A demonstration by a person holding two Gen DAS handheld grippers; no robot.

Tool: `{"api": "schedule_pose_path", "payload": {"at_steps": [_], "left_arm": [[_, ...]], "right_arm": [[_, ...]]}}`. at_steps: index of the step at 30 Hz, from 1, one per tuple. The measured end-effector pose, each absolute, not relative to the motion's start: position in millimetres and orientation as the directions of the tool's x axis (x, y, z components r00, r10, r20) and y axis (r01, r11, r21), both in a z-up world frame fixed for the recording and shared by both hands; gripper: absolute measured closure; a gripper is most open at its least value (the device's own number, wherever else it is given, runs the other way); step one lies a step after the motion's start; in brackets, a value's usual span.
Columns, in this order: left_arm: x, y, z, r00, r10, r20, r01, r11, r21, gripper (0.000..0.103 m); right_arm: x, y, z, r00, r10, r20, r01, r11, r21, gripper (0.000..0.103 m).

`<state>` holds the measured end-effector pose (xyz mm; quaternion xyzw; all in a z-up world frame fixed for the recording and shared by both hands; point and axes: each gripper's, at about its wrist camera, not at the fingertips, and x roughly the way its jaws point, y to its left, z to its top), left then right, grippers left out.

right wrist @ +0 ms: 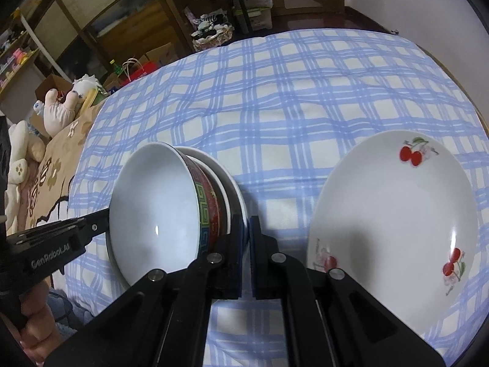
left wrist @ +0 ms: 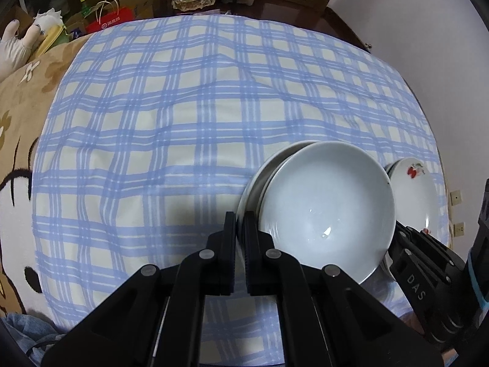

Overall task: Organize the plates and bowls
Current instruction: 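Lift and carry the nested bowl stack with both grippers toward the cherry plates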

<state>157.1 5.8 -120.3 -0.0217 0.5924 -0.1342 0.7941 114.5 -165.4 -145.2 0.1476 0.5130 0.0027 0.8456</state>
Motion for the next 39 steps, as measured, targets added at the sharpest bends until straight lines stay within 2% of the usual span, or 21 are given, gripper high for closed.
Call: {"api": "schedule_pose_path", "payload": {"at_steps": [16, 19, 23, 39], "left_arm": [[143, 6, -83, 0.327, -0.299, -0.896, 0.214, 0.947, -0.238, 0.099], [138, -9, -71, 0.359, -0.281, -0.89, 0.232, 0.95, -0.207, 0.1], [140, -23, -68, 0.321, -0.325, -0.889, 0.236, 0.937, -0.257, 0.099], [130, -133, -61, 0.27, -0.38, -0.885, 0.382, 0.886, -0.264, 0.099]], "right_arm": [[94, -172, -104, 0.536, 0.123, -0.835, 0.154, 0.958, 0.24, 0.097], [90, -182, -96, 0.548, 0.112, -0.829, 0.176, 0.953, 0.245, 0.097], [85, -198, -91, 0.545, 0.088, -0.834, 0.215, 0.947, 0.24, 0.098], [45, -293, -83, 0.557, -0.02, -0.83, 0.395, 0.886, 0.244, 0.098]]}}
